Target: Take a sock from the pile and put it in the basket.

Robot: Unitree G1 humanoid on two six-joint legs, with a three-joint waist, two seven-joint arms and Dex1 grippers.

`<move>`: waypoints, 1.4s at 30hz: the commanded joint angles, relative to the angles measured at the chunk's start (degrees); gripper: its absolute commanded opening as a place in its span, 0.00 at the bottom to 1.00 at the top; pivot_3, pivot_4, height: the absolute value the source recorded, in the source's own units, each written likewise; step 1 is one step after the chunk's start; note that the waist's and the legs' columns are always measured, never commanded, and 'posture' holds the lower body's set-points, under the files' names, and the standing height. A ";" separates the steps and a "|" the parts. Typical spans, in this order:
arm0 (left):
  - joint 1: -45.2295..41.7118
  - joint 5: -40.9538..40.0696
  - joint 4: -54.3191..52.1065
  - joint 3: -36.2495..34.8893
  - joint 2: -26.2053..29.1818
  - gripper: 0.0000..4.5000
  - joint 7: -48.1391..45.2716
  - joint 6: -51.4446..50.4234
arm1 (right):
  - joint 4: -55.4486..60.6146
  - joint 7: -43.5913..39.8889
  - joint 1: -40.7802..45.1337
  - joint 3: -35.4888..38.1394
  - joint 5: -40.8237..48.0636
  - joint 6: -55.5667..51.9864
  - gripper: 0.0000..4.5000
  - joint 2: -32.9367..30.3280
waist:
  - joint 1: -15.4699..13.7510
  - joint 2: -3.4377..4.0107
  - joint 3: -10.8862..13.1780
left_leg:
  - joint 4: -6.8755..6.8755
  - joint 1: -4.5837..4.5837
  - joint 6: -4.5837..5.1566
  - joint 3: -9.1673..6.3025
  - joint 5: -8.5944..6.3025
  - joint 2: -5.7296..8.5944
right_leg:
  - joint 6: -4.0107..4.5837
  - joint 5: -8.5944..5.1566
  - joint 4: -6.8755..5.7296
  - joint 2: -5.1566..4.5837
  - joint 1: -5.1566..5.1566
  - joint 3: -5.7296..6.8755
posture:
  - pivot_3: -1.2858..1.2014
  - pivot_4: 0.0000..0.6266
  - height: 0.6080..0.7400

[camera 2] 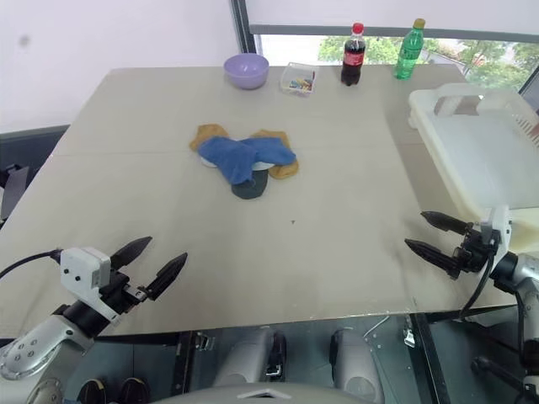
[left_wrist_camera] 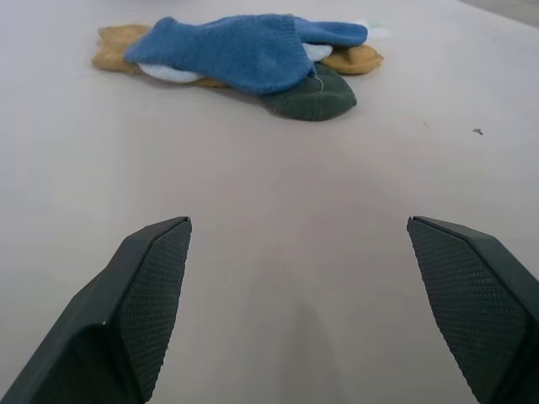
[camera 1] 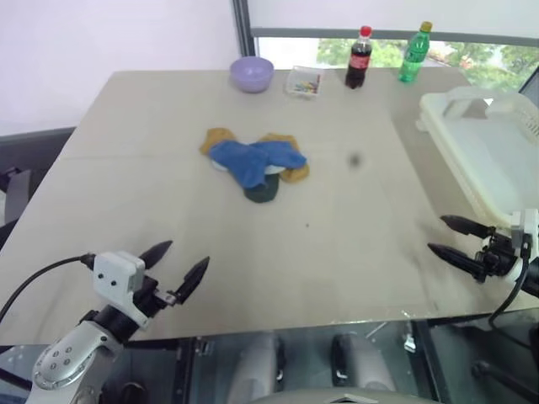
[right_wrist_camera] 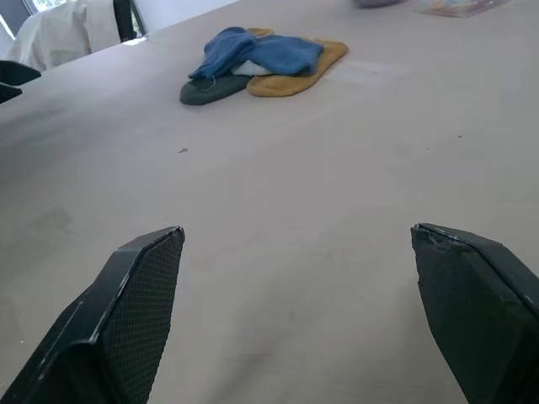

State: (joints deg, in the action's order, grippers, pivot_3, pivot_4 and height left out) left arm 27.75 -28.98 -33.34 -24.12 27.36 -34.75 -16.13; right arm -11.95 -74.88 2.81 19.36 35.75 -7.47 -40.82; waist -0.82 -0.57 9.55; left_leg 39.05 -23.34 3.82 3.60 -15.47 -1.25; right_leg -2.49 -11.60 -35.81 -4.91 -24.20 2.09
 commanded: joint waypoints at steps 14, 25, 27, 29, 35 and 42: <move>-4.49 -0.10 3.03 -0.28 5.11 0.98 -4.08 1.22 | 14.36 3.55 -1.61 -0.77 2.03 -5.09 0.98 0.29 | 0.08 0.01 -0.02 | 0.07 -0.40 0.04 0.18 0.00 0.03 | -0.01 0.02 -0.04 0.33 -0.46 -0.18 | 0.52 0.24 0.95; -7.05 0.72 3.41 0.96 5.24 0.98 -3.65 0.87 | 17.35 4.41 -4.77 -0.18 2.62 -5.14 0.98 0.73 | 0.05 0.00 -0.03 | 0.11 -0.39 0.03 0.15 0.01 -0.01 | -0.01 0.02 -0.10 0.38 -0.46 -0.16 | 0.52 0.24 0.95; -8.61 1.09 3.50 1.88 5.47 0.98 -3.38 0.68 | 17.19 3.90 -5.38 -0.40 1.86 -4.10 0.98 0.75 | 0.02 0.00 -0.03 | 0.11 -0.38 0.03 0.15 0.01 -0.03 | 0.00 0.02 -0.10 0.43 -0.46 -0.17 | 0.52 0.24 0.95; -11.20 1.09 3.55 3.06 5.80 0.98 -2.91 -0.19 | 17.73 3.77 -5.60 -0.37 2.12 -3.83 0.98 0.95 | -0.11 0.00 -0.03 | 0.11 -0.38 0.03 0.15 0.01 -0.03 | 0.00 0.02 -0.11 0.44 -0.46 -0.16 | 0.52 0.24 0.95; -25.82 6.93 9.08 11.79 5.92 0.98 2.00 -4.23 | 22.34 2.96 -4.21 -1.23 4.84 -3.30 0.98 2.67 | -0.26 0.01 -0.05 | 0.20 -0.33 0.04 0.13 0.02 -0.01 | -0.07 0.06 -0.15 0.48 -0.35 -0.14 | 0.52 0.24 0.95; -44.57 19.41 27.12 23.26 -0.72 0.98 8.50 0.30 | 28.48 5.69 -4.24 -3.22 5.07 -3.57 0.98 4.38 | -0.11 -0.02 -0.07 | 0.29 -0.29 -0.03 0.05 0.07 0.01 | -0.34 0.24 -0.09 0.66 -0.18 -0.16 | 0.52 0.24 0.95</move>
State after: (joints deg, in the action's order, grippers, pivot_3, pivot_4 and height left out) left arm -14.91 -11.84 -8.93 -2.22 27.49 -27.32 -18.04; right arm 14.14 -70.00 -1.49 15.73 39.84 -11.38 -36.59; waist -0.93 -0.59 9.48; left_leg 39.34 -23.63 3.73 3.66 -15.37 -1.23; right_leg -2.83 -11.35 -35.90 -4.25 -24.38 1.92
